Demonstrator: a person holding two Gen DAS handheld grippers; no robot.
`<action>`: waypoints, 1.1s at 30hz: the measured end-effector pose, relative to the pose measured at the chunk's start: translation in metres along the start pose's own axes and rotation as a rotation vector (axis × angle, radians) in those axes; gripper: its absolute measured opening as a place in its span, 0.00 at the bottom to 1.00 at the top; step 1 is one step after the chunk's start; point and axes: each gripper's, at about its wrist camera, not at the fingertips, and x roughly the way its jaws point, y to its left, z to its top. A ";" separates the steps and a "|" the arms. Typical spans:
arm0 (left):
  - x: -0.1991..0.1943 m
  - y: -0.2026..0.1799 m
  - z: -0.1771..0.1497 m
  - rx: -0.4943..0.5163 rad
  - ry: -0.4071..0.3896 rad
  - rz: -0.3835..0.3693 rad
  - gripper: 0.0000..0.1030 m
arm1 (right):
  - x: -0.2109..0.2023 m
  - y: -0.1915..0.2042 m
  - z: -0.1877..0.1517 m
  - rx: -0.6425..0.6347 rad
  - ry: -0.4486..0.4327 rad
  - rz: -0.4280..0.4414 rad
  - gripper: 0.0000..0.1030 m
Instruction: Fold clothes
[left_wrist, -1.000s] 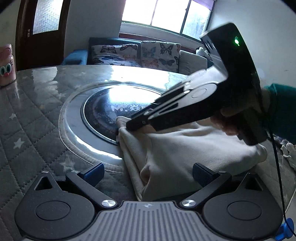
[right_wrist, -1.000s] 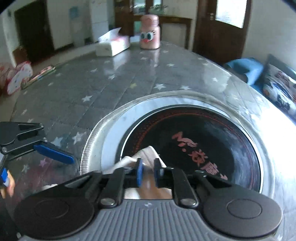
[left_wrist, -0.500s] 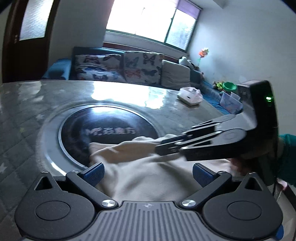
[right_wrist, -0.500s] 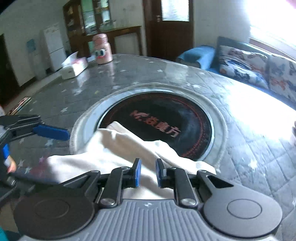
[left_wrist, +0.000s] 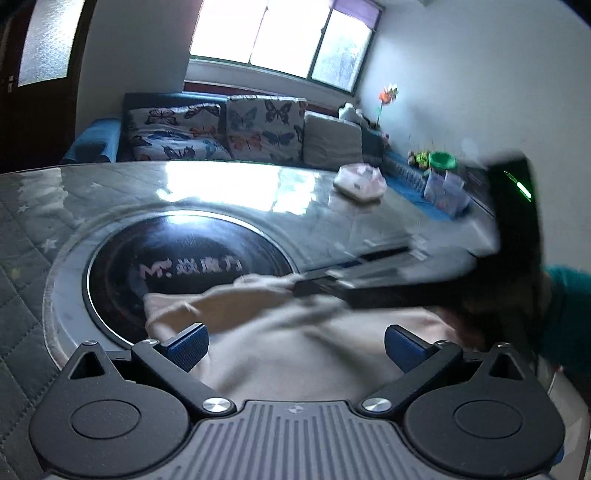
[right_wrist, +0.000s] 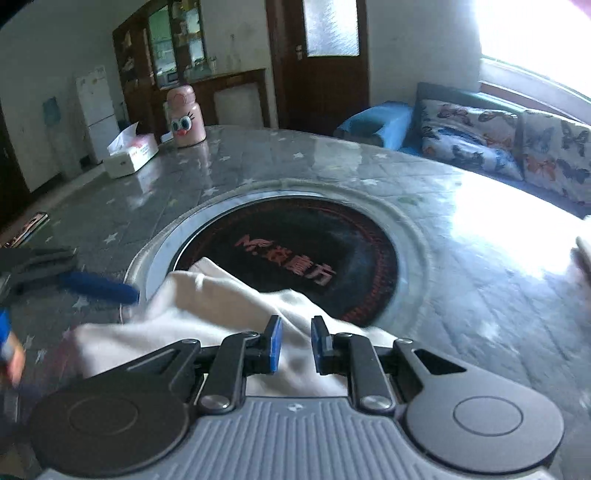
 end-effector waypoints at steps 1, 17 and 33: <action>-0.001 0.003 0.002 -0.020 -0.006 -0.002 1.00 | -0.009 0.000 -0.005 0.001 -0.006 -0.006 0.16; 0.006 -0.010 -0.031 0.061 0.025 0.089 0.95 | -0.073 0.058 -0.091 -0.128 -0.136 -0.179 0.17; -0.019 -0.029 -0.036 0.160 -0.065 0.134 0.95 | -0.107 0.049 -0.107 0.018 -0.239 -0.167 0.24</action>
